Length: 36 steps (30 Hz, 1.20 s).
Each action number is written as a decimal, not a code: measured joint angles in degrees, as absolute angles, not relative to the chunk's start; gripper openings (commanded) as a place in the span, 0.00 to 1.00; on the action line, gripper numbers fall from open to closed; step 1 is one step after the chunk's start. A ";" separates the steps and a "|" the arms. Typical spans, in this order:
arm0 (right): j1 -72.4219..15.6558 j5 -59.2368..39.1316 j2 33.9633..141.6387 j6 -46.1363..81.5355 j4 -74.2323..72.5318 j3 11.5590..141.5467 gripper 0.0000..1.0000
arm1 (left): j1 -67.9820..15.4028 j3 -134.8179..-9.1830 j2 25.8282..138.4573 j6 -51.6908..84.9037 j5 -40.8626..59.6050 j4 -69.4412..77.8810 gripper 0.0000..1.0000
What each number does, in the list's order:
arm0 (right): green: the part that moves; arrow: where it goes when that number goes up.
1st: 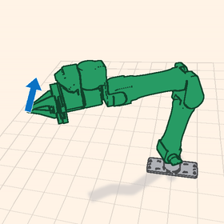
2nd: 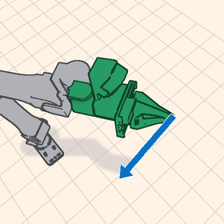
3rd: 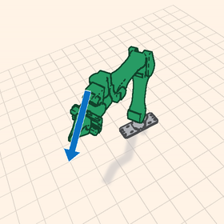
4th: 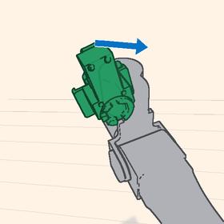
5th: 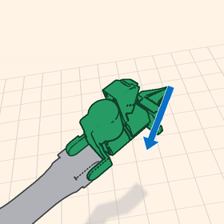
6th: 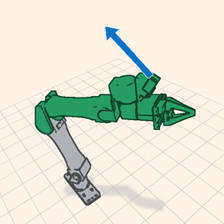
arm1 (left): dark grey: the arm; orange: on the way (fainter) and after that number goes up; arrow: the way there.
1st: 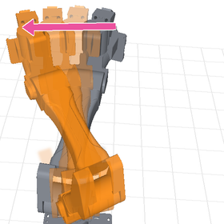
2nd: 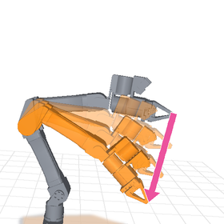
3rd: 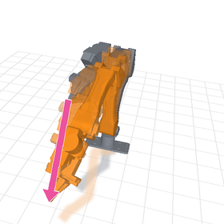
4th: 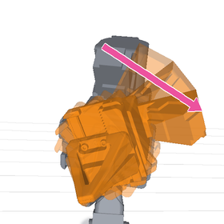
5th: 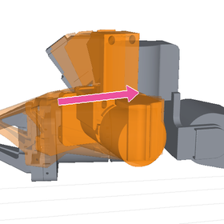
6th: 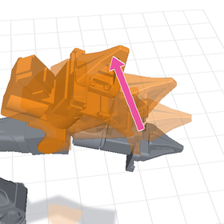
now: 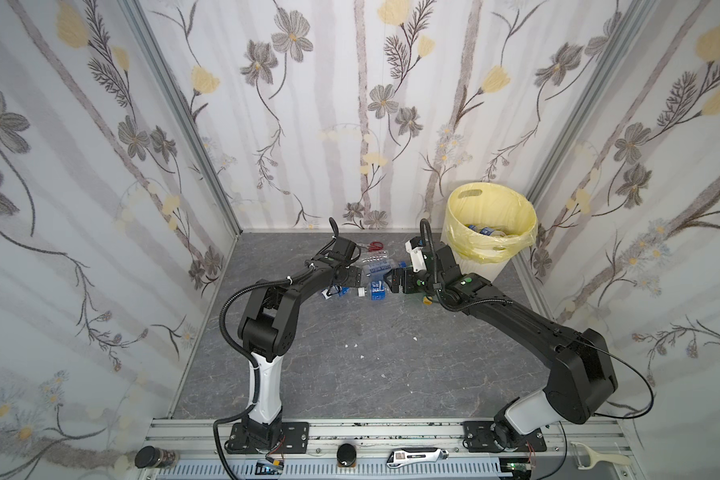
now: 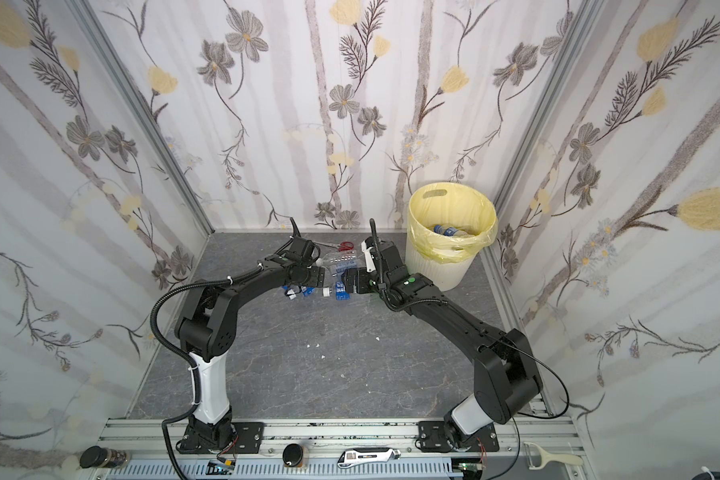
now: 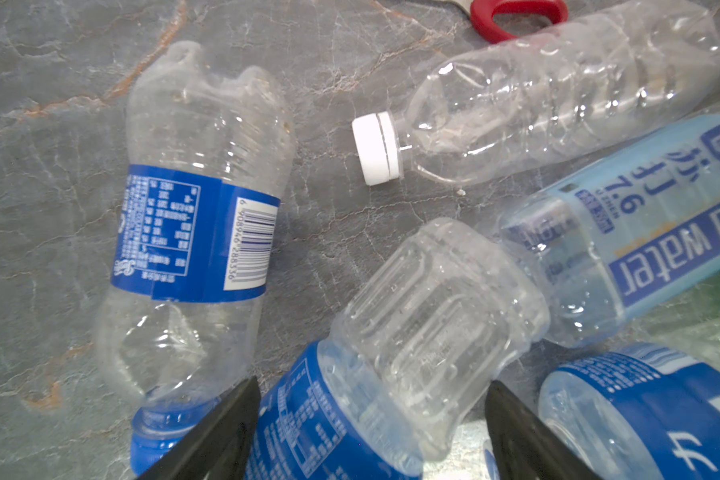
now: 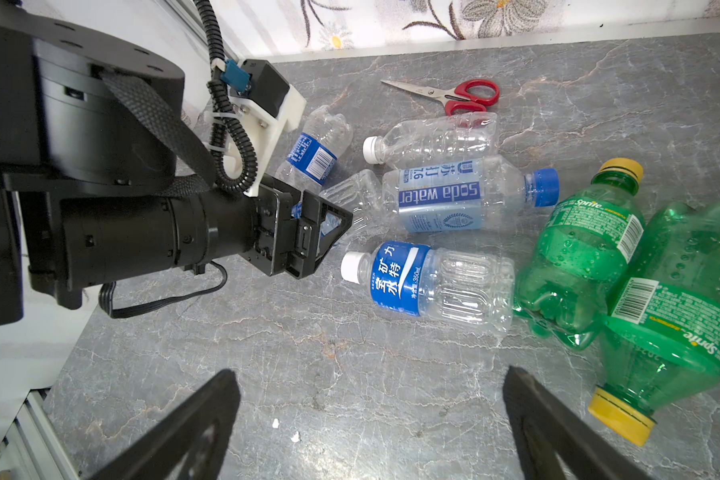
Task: Throw the plastic bottles in the bin
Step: 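Grasp the blue-labelled ridged water bottle with the left gripper and lift it upright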
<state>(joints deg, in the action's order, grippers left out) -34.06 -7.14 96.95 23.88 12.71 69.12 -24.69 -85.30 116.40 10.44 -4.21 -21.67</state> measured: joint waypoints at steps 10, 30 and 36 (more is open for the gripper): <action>-34.04 -7.11 97.54 24.01 12.93 69.84 1.00 | -26.11 -82.78 116.31 10.44 -2.74 -21.65 0.78; -34.04 -7.16 98.98 25.04 12.73 69.84 1.00 | -27.38 -79.37 113.82 10.66 -3.09 -21.71 0.61; -33.93 -7.42 99.59 26.13 12.67 69.14 1.00 | -27.55 -79.35 112.84 10.76 -2.70 -21.69 0.59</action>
<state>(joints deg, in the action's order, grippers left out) -33.93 -7.42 99.59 26.13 12.67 69.14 -27.55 -79.35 112.84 10.76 -2.70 -21.69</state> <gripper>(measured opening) 0.996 0.605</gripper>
